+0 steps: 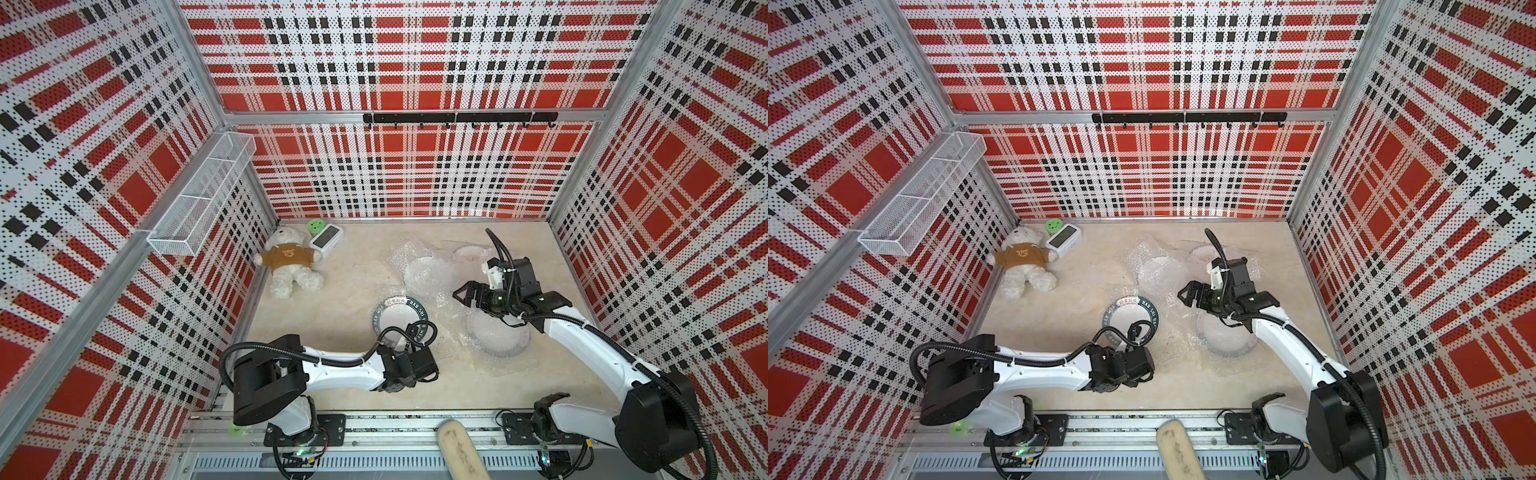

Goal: Unpack dinner plates from bubble wrap
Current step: Unwrap the bubble wrap.

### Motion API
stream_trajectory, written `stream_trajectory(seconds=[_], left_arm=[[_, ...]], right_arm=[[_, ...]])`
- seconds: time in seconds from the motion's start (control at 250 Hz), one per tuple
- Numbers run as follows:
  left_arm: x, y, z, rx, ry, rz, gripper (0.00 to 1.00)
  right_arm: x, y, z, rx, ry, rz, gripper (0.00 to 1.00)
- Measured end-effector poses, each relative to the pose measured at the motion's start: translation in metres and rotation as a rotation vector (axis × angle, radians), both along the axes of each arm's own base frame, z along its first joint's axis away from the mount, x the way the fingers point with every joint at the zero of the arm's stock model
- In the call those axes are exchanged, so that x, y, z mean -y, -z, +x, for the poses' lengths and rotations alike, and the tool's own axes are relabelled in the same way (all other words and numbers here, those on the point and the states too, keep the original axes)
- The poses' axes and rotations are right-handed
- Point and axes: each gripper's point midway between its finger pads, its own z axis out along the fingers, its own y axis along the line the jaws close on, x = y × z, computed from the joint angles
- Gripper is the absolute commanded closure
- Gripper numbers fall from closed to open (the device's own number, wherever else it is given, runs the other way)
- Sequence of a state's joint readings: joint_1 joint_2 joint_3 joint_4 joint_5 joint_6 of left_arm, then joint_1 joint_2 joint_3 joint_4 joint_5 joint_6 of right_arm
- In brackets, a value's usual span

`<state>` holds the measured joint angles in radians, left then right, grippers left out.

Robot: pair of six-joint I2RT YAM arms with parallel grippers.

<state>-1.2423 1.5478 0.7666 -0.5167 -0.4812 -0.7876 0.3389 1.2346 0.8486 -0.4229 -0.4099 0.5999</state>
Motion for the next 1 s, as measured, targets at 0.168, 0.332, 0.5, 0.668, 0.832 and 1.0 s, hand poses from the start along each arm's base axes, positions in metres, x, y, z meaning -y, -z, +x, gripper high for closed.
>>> stream_trajectory(seconds=[0.168,0.332,0.5,0.668,0.832,1.0], left_arm=[[-0.001,-0.001,0.002,0.015,-0.038,0.004,0.35],[-0.007,0.002,0.002,0.014,-0.068,0.019,0.38],[-0.009,0.006,0.002,0.013,-0.080,0.034,0.40],[-0.009,0.010,0.002,0.011,-0.092,0.041,0.52],[-0.011,0.009,0.002,0.013,-0.109,0.039,0.71],[-0.012,0.002,0.002,0.025,-0.129,0.019,0.94]], right_arm=[[-0.007,0.003,0.005,0.000,-0.006,0.030,0.00],[-0.009,0.010,0.004,-0.015,-0.010,0.038,0.00],[-0.011,0.008,0.006,-0.009,-0.008,0.050,0.00],[-0.012,0.011,0.005,-0.006,-0.009,0.062,0.00],[-0.013,0.018,0.002,-0.027,-0.012,0.069,0.00],[-0.015,0.018,0.004,-0.026,-0.014,0.077,0.00]])
